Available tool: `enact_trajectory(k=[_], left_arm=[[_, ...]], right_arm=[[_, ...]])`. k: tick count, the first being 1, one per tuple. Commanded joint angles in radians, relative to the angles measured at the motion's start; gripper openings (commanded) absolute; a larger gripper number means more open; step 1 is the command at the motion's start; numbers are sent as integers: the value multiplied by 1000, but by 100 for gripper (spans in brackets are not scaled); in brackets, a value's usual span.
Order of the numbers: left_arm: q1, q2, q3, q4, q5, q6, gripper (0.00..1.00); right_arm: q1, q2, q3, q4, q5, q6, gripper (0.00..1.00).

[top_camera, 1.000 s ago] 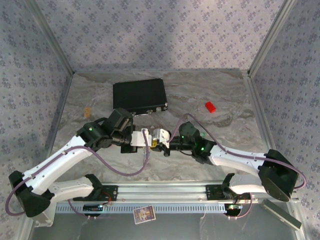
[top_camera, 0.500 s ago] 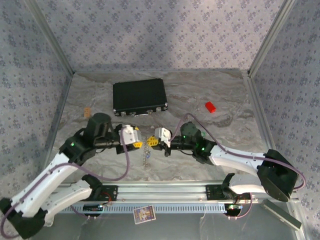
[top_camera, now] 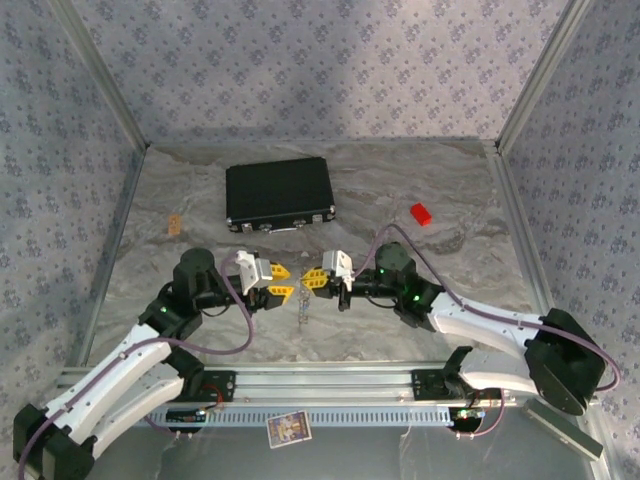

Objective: Put the keys on the keyring

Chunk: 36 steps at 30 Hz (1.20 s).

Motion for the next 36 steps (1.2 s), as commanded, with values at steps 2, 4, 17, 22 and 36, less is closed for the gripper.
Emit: enact_trajectory(k=[2,4,17,22,36], left_arm=[[-10,-2,-18,146,61,-69,32],[-17,2,-21,158,66,-71,30],[-40,34,-8,154,73,-52,20],[-43,38,1,143,61,-46,12],[-93,32,187,-280,-142,245,0]], right_arm=[[-4,-29,6,52,-36,30,0],[-4,-30,11,52,-41,33,0],[8,-30,22,75,-55,55,0],[16,-22,28,77,-58,56,0],[28,-103,120,-462,152,-184,25]])
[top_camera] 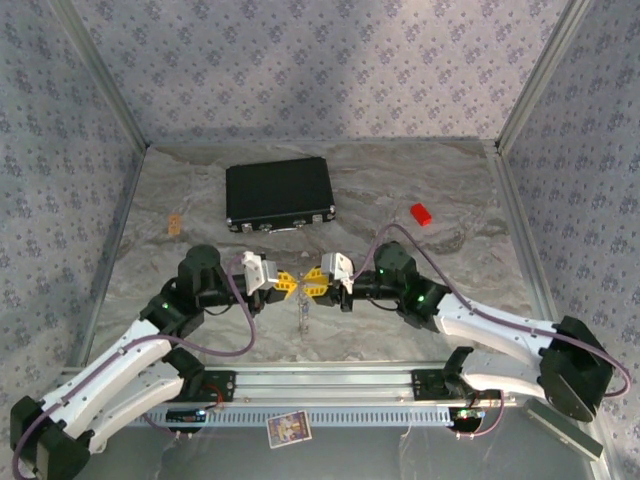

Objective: Put the keys on the keyring

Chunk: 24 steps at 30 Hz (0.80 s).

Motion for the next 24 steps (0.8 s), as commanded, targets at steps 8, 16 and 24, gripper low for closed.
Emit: enact_trajectory(k=[8,16,24], left_arm=[[-97,116,246,-384,-200,337,0],[-158,170,290,-412,-270,406,0],[-171,178,304,-411,-275,422,0]], right_arm=[[18,-41,100,-295,133,-156,25],[23,-22,70,-164,51,-100,27],[31,27,79,-150,19,-99,27]])
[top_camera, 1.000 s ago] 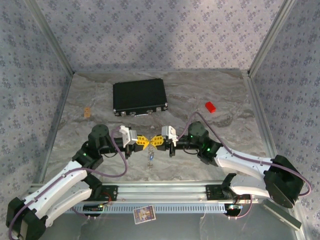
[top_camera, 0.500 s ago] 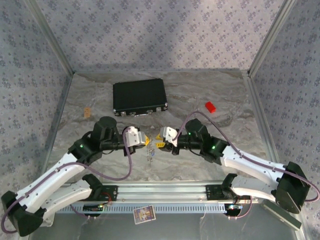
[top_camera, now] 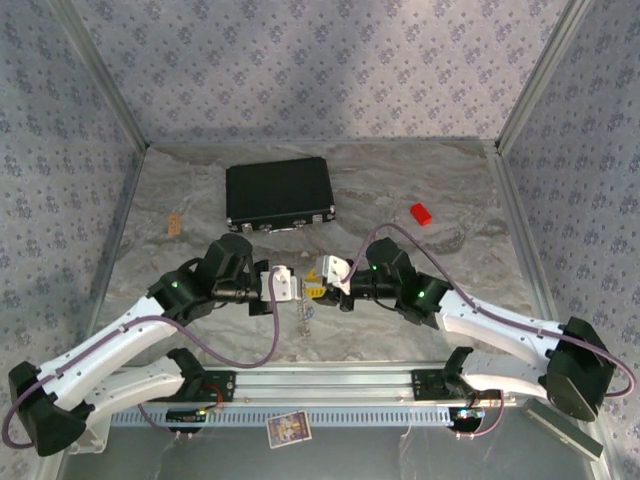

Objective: Put the keys on the keyring

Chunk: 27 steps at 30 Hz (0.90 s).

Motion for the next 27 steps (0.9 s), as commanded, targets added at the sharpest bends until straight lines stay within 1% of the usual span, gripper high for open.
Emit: enact_trajectory(k=[1,9,13,20,24,27], left_arm=[[-8,1,51,7,5,30,0],[-11,11,56,0,-7,27,0],[-10,16,60,2,-6,21,0],[-13,23,52,14,3,6,0],[-16,27,53,16,4,1,0],[-17,26,55,15,4,0,0]], right_arm=[[8,12,12,19,-43,11,27],[7,7,2,-12,-40,-5,28],[9,18,5,-31,-17,-15,28],[18,39,3,34,-18,-1,25],[19,52,9,56,-18,1,17],[22,60,12,64,-8,1,8]])
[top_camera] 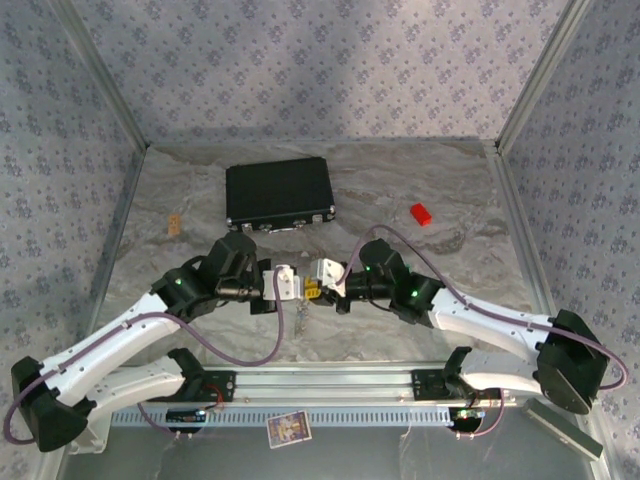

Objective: Put the keys on the keyring

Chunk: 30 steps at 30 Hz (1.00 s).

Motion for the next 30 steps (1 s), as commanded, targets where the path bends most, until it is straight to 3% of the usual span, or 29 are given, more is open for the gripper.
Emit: enact_trajectory(k=[1,5,8,10,12,16,22,30], left_arm=[[-8,-4,42,24,29,-9,0],[-8,-13,40,22,24,-16,0],[-4,-34,12,57,7,-28,25],[15,-64,-25,96,4,-53,35],[74,-102,-55,151,52,-100,41],[259,-190,-166,336,252,-279,49],[287,-238,-300,534,318,-427,51],[264,-286,-426,655,231,-536,43]], right_arm=[[8,14,13,38,17,2,4],[4,16,7,46,35,-3,0],[-11,4,-7,66,31,8,0],[-27,-6,-32,103,14,32,0],[-44,-13,-51,135,0,54,0],[-70,-24,-73,169,-29,83,0],[-90,-29,-85,189,-58,102,0],[-95,-40,-93,204,-90,111,0]])
